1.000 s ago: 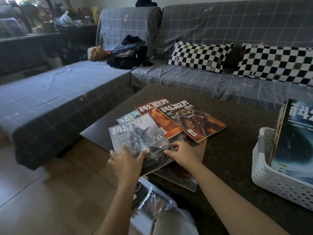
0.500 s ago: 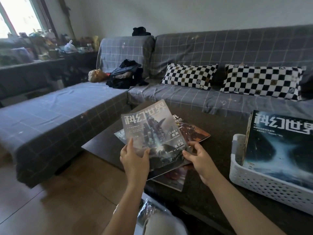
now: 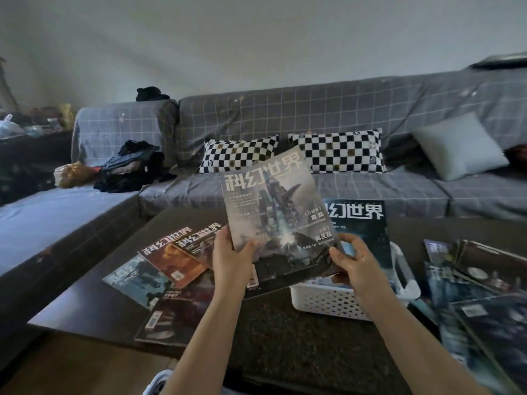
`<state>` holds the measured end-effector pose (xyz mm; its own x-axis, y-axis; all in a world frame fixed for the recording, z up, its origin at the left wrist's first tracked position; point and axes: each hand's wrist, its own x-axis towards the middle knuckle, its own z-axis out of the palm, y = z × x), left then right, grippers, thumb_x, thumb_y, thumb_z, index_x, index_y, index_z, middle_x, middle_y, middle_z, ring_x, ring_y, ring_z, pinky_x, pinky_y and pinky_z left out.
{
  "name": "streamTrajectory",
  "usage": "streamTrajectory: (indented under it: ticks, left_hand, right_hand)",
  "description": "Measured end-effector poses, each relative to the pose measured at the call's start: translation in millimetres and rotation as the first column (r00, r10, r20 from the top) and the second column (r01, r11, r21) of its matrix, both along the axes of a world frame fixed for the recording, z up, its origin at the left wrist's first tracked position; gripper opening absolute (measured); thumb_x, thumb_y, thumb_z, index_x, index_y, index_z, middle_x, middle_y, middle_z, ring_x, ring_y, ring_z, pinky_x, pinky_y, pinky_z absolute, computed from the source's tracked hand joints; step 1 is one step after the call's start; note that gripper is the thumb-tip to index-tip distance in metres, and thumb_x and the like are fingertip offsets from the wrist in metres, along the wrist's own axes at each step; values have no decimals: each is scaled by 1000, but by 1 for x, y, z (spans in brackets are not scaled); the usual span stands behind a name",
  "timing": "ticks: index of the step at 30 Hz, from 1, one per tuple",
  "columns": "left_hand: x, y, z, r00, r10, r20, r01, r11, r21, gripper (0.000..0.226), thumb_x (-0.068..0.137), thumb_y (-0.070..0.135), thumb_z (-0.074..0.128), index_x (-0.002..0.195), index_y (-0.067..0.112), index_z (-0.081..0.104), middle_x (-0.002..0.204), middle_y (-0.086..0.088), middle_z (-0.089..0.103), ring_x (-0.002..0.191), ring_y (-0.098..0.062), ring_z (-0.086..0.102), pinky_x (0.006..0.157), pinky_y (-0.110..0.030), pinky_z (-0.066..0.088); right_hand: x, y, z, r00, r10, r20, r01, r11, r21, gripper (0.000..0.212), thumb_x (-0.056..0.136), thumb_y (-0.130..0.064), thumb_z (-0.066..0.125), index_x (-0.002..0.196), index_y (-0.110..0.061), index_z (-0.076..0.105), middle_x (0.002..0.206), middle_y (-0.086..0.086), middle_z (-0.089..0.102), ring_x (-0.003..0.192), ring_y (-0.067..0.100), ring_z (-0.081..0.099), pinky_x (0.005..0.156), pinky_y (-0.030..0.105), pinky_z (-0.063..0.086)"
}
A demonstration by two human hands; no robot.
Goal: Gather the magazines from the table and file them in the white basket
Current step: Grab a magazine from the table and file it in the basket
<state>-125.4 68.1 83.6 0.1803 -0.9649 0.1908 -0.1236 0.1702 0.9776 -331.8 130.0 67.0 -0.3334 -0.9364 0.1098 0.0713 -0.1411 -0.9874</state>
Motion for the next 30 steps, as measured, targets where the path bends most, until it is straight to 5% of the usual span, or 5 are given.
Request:
streamTrajectory:
  ticks: [2,10,16,23,30]
  left_hand:
    - [-22,-6,-2,999,-49,-15,49,999,12,38,80,15,76,113,20,57,99,9,69,74,5,64,55,-11,49]
    - [-92,-26,-14,965,-243,-97,251,965,79,54,87,9,67,133,24,43,79,22,69,72,6,67,53,-12,50]
    - [-119,-53,-23,946,-307,-102,317,944,97,62,86,10,69,138,28,41,80,25,72,80,2,69,68,-23,53]
    - [-129,-65,-45,944,-331,14,326,937,128,54,89,9,64,134,31,43,108,12,68,89,-2,66,57,-13,50]
    - [-137,-62,-57,906,-311,288,280,949,144,59,87,14,67,139,22,38,128,3,47,109,-16,52,88,-30,51]
  right_hand:
    - [-23,7,-3,999,-38,-6,38,999,7,22,91,-8,56,96,-29,57,70,-7,71,59,10,68,46,20,50]
    - [-93,12,-21,991,-125,-46,127,991,41,20,91,-10,57,104,-25,55,91,3,72,88,27,68,84,51,53]
    - [-121,-11,-25,990,-137,-32,138,990,39,37,86,-6,62,116,-26,53,100,-6,72,93,14,68,80,38,55]
    - [-122,-33,-30,864,-224,-451,306,945,117,37,83,-28,69,110,-32,44,85,-22,60,74,-9,56,53,10,37]
    - [-119,-44,-41,743,-305,-595,430,899,77,26,85,-21,67,103,-20,48,98,3,61,73,3,54,53,13,35]
